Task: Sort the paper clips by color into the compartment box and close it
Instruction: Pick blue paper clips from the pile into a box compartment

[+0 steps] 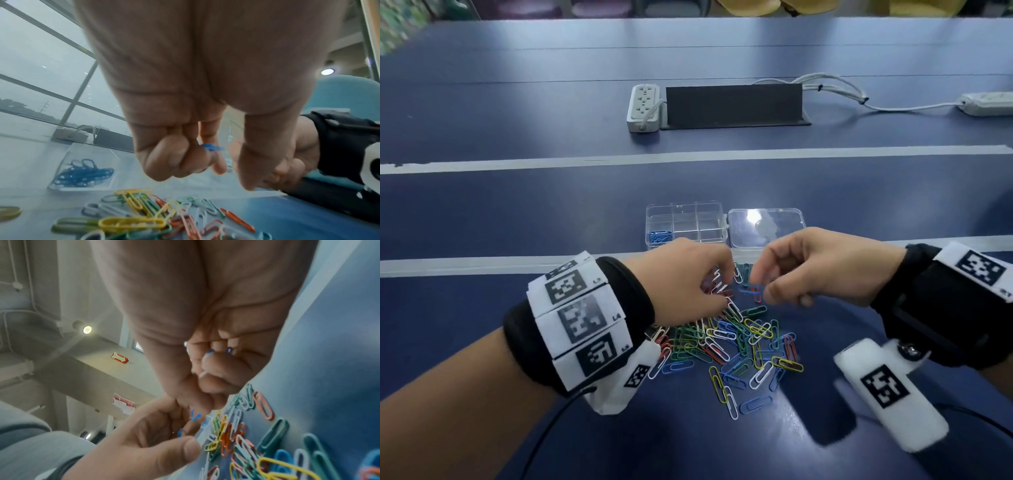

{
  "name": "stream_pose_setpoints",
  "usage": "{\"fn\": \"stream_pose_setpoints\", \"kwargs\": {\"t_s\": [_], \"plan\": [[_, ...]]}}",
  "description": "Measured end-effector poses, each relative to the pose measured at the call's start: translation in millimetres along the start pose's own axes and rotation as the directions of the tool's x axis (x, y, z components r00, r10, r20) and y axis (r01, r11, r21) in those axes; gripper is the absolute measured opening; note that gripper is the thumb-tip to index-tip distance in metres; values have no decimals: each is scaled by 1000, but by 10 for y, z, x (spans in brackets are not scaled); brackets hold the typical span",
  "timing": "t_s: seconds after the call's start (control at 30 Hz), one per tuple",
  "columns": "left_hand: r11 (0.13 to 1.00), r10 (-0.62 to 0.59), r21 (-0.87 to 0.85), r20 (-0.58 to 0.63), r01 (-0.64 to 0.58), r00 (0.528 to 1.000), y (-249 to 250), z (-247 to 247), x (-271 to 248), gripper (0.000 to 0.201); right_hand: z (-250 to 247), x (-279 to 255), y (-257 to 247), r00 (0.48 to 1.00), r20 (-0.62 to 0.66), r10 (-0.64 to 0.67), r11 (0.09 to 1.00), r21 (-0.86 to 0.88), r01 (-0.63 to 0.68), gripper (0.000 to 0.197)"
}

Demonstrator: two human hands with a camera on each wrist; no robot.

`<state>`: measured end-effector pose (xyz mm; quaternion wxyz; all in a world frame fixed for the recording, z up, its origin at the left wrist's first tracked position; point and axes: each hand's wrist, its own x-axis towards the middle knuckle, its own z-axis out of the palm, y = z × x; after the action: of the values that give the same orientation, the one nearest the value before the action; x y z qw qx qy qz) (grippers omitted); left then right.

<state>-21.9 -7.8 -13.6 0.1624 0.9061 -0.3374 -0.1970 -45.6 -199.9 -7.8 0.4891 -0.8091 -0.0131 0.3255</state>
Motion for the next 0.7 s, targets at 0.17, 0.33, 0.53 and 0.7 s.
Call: {"fn": "stream_pose_setpoints", "kwargs": {"t_s": [0.17, 0.33, 0.53, 0.7], "plan": [[989, -121, -93, -94, 112, 988, -155, -207, -40, 19, -6, 182, -164, 999, -53, 0, 999, 51, 2, 22], [972, -231, -93, -256, 214, 939, -397, -377, 1, 20, 87, 467, -495, 994, -108, -35, 991, 128, 48, 15], [958, -287, -126, -315, 259, 905, -501, -373, 75, 27, 146, 835, -759, 965, -250, -76, 968, -252, 11, 18], [936, -339, -211, -334, 281, 880, -551, -345, 127, 32, 253, 961, -954, 957, -286, -43, 905, -418, -85, 19]]}}
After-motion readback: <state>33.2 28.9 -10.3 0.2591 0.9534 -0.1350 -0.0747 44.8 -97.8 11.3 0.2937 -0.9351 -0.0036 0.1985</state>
